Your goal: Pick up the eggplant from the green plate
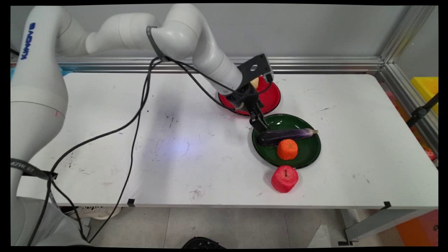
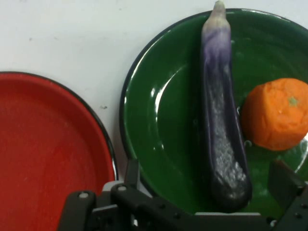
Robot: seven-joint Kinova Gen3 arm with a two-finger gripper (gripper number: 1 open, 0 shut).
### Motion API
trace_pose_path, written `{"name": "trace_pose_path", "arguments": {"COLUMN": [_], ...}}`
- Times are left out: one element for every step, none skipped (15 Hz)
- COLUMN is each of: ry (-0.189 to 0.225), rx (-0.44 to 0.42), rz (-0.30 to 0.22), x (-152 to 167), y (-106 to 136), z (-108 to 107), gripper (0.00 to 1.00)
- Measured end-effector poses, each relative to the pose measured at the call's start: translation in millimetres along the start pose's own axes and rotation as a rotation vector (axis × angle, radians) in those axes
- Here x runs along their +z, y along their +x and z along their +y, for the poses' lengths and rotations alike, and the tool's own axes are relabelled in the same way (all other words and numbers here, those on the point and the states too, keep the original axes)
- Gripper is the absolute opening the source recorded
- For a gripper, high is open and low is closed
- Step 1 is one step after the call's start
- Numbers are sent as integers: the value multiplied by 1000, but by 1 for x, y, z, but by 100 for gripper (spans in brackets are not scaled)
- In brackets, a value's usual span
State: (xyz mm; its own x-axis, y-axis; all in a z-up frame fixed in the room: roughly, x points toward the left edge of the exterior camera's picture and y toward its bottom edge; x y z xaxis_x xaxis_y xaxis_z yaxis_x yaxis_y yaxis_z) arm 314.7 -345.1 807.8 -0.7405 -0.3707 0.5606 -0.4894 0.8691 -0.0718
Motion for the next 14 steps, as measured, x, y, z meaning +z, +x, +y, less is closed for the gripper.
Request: {"name": "trace_pose_path", "arguments": {"ry": [2,3,5,5,6,6,7,7,7,8,7,7,6,5], "rx": [-1,-2,-3,-4,-5,-6,-8,-11,-15,-19,-23,-25,-28,-32], "rz": [4,7,10,14,17,20,22,23,23,23,23,23,23,23], "x": [6,11,17,21,26,31,35,38,42,44,46,48,49,51], "y": [0,-1,-1,-1,-2,-2,-3,-4,-5,-6,-7,-8,-9,-10], "z": [1,3,4,5,6,8,9,10,11,12,13,14,15,16], "gripper": [100,100,100,100,100,100,100,100,100,100,100,100,100,100]}}
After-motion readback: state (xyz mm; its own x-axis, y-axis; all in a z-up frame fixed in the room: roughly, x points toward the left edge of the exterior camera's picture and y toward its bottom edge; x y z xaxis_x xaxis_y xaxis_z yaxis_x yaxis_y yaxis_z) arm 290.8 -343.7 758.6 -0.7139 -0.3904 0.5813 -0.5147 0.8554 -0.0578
